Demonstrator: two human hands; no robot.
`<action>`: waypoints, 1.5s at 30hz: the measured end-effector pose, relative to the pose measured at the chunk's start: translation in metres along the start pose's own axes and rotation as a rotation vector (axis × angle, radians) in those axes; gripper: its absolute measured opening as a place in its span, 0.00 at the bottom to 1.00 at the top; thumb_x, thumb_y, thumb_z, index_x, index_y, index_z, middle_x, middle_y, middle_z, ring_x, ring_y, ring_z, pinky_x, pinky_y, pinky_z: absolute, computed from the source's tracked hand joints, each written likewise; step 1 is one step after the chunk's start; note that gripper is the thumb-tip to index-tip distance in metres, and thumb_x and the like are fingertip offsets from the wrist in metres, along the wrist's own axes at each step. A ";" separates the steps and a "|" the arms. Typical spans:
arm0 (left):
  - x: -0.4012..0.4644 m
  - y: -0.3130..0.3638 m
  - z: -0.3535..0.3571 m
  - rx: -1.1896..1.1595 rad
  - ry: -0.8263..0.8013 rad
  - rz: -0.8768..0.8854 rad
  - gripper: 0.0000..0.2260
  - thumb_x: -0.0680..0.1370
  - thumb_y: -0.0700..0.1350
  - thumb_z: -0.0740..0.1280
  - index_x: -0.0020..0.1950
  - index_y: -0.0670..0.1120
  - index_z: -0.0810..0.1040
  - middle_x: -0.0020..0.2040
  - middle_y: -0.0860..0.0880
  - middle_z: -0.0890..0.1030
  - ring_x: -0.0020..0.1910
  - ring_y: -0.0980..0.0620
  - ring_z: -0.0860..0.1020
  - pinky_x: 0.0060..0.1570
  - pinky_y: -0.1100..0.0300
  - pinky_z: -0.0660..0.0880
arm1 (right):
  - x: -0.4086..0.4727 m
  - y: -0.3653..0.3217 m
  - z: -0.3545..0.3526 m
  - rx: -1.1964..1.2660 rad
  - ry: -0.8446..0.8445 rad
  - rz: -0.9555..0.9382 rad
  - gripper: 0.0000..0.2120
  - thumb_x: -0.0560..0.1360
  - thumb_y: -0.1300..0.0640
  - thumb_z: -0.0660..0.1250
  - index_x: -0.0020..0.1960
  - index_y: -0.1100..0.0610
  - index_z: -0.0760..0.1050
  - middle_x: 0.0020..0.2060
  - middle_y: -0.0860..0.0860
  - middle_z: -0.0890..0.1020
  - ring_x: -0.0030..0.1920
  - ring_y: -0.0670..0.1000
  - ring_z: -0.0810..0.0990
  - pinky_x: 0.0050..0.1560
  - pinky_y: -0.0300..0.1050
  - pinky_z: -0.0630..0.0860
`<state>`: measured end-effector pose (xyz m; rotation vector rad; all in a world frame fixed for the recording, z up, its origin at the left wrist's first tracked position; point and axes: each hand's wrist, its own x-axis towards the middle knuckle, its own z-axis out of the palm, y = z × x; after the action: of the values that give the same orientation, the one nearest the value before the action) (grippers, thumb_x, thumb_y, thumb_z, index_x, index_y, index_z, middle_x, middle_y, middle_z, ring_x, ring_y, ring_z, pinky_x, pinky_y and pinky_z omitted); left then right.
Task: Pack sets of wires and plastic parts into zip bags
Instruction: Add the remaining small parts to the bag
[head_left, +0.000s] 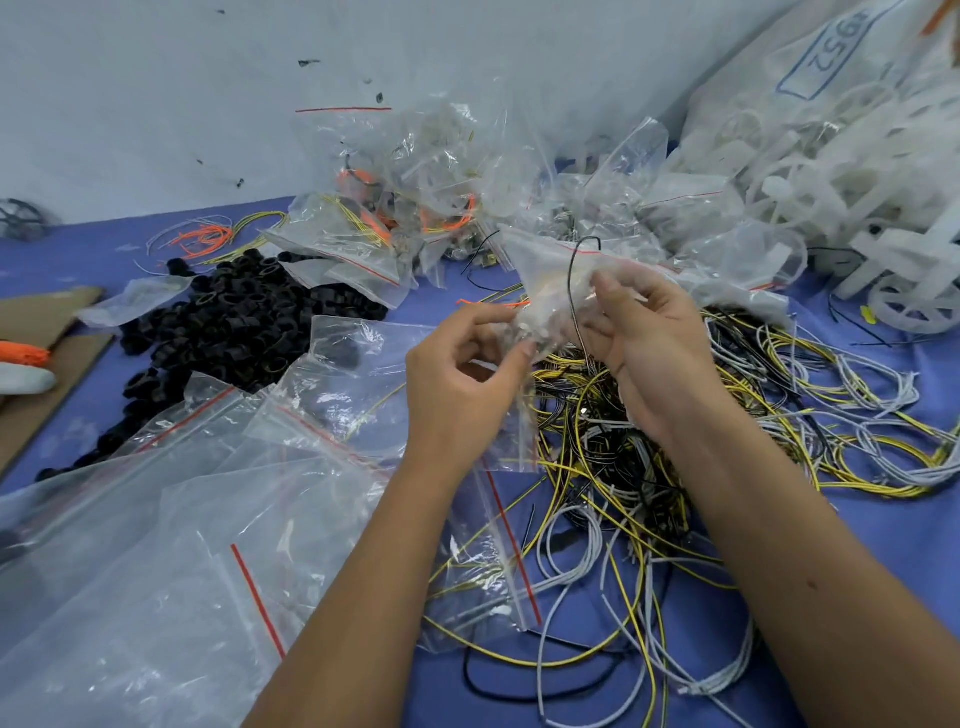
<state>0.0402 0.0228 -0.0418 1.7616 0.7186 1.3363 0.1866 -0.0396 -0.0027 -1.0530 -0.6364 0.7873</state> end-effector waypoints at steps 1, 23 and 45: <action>0.001 -0.001 -0.001 -0.014 0.034 -0.004 0.08 0.75 0.45 0.76 0.50 0.57 0.81 0.39 0.46 0.81 0.36 0.49 0.82 0.34 0.56 0.77 | 0.003 -0.001 -0.003 0.017 0.078 0.003 0.07 0.82 0.70 0.62 0.51 0.60 0.75 0.38 0.53 0.83 0.39 0.50 0.86 0.51 0.49 0.85; 0.005 -0.014 -0.006 0.190 0.206 0.131 0.08 0.76 0.44 0.73 0.52 0.53 0.78 0.46 0.50 0.81 0.43 0.46 0.81 0.40 0.42 0.80 | -0.009 0.009 0.001 -0.954 0.165 -0.571 0.13 0.82 0.51 0.63 0.62 0.57 0.76 0.42 0.47 0.82 0.39 0.49 0.81 0.46 0.55 0.78; -0.003 -0.006 0.003 0.605 -0.061 -0.031 0.06 0.73 0.44 0.72 0.44 0.48 0.74 0.35 0.54 0.78 0.36 0.51 0.77 0.39 0.54 0.74 | 0.000 -0.001 -0.001 0.404 -0.105 -0.091 0.12 0.83 0.68 0.58 0.65 0.65 0.70 0.48 0.61 0.86 0.48 0.63 0.87 0.48 0.51 0.84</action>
<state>0.0426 0.0228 -0.0482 2.2315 1.1996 1.1030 0.1881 -0.0403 -0.0022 -0.6134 -0.5787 0.8526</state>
